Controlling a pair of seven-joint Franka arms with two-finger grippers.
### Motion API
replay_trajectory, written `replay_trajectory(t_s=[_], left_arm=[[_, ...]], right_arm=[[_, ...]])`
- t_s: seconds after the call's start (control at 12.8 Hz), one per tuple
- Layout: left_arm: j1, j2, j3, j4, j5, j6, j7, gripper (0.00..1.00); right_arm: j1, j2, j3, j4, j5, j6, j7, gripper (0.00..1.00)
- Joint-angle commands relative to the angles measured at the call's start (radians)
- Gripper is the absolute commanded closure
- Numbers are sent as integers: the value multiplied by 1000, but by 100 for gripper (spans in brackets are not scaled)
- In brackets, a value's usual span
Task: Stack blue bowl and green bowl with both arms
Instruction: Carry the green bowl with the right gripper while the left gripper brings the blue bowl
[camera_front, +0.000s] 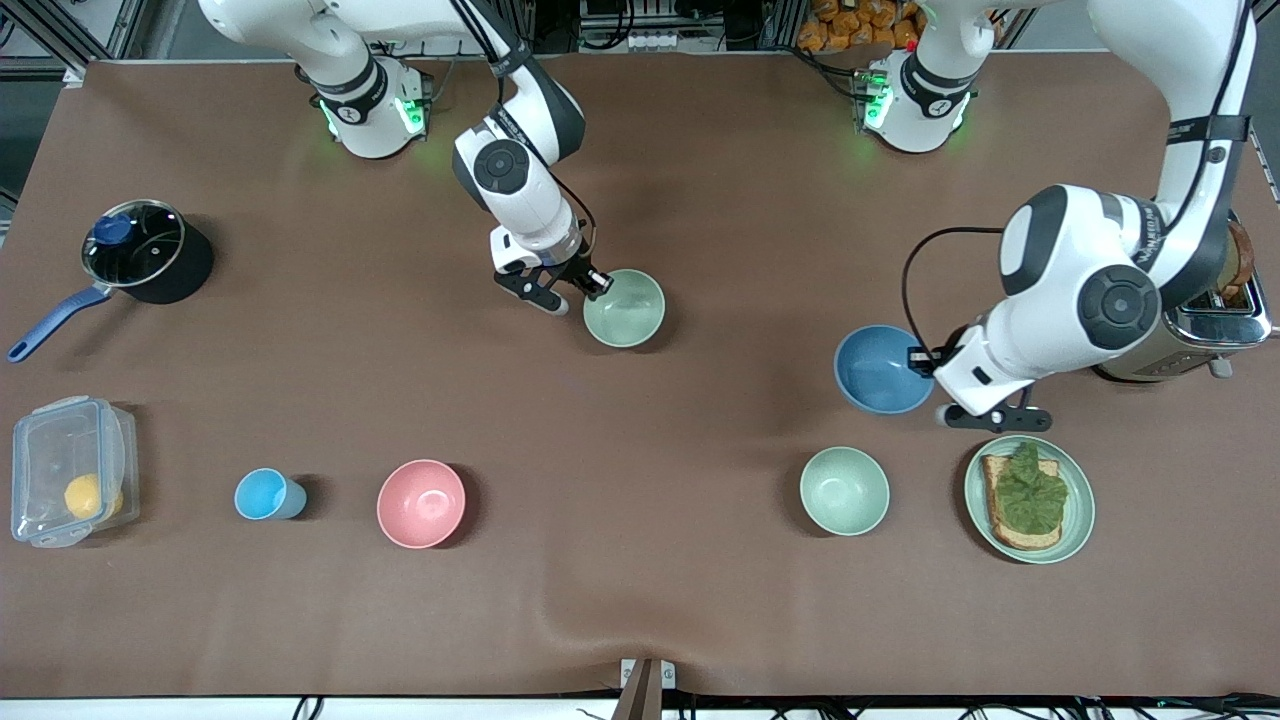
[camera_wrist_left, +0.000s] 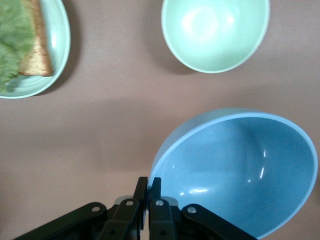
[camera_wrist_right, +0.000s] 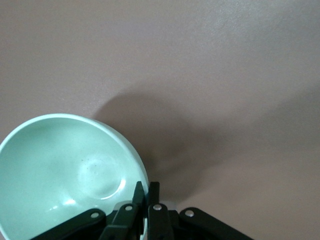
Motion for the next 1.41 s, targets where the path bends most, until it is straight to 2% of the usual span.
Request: replay_trajectory(t_s=[0.0, 0.23, 0.39, 0.47, 0.55, 0.62, 0.86, 1.17, 1.33], left_arm=[[3, 3, -13, 27, -25, -22, -10, 100], [1, 4, -15, 27, -25, -22, -10, 100], [0, 6, -15, 23, -27, -22, -10, 100], [-9, 9, -16, 21, -28, -16, -10, 100], [-23, 9, -15, 18, -39, -10, -11, 100], [-32, 10, -15, 18, -40, -7, -13, 100], [-37, 12, -15, 19, -42, 4, -13, 100], [-60, 12, -16, 21, -42, 7, -48, 100], [-84, 9, -16, 19, -42, 7, -57, 100]], right_arm=[[35, 20, -17, 6, 14, 32, 34, 100], [37, 28, -17, 6, 14, 32, 38, 100], [38, 34, -17, 11, 14, 32, 40, 45], [35, 34, -17, 11, 14, 27, 43, 28], [37, 34, -17, 13, 14, 27, 64, 7], [38, 34, -17, 14, 14, 27, 77, 0], [24, 14, -17, 28, 15, 0, 90, 0], [-5, -14, -17, 100, 17, -127, 323, 0], [-48, -14, -17, 137, 17, -241, 348, 0]])
